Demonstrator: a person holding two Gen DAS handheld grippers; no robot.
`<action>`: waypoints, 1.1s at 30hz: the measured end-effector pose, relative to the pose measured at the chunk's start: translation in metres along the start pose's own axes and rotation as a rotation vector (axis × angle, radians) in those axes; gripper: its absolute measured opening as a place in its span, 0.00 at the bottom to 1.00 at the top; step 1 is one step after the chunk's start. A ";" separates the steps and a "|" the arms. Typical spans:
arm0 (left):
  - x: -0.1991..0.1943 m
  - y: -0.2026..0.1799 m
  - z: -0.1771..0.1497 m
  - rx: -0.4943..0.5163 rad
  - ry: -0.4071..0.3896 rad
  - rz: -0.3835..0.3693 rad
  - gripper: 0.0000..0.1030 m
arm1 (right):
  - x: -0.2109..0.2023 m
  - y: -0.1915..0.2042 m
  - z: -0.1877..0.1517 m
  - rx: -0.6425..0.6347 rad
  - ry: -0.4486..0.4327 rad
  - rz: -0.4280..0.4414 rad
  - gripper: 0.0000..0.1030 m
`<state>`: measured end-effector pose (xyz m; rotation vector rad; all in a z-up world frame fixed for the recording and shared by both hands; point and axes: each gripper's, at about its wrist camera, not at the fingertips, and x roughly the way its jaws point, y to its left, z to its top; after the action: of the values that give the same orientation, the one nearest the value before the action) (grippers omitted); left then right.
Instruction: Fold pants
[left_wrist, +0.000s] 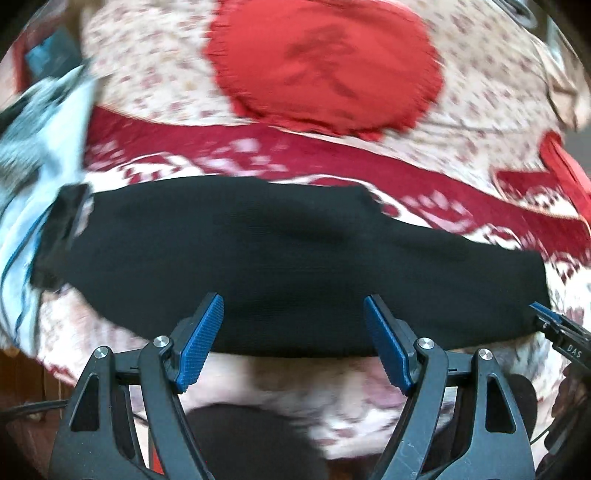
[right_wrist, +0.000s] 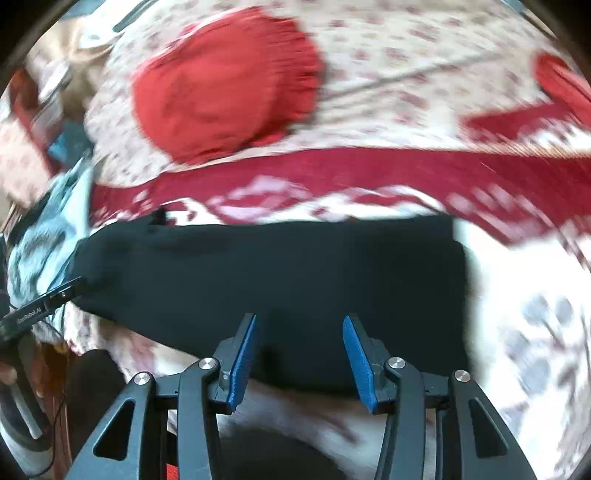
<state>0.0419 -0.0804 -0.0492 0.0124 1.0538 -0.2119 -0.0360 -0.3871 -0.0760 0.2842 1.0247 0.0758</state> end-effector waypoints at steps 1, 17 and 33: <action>0.003 -0.008 0.002 0.016 0.009 -0.014 0.76 | -0.005 -0.014 -0.007 0.023 0.000 -0.008 0.44; 0.037 -0.169 0.027 0.288 0.101 -0.257 0.76 | -0.049 -0.082 -0.036 0.142 -0.150 0.002 0.45; 0.094 -0.282 0.057 0.524 0.157 -0.377 0.76 | -0.020 -0.097 -0.055 0.184 -0.175 0.161 0.52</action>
<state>0.0854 -0.3783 -0.0759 0.3089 1.1253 -0.8360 -0.1002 -0.4735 -0.1127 0.5315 0.8346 0.1004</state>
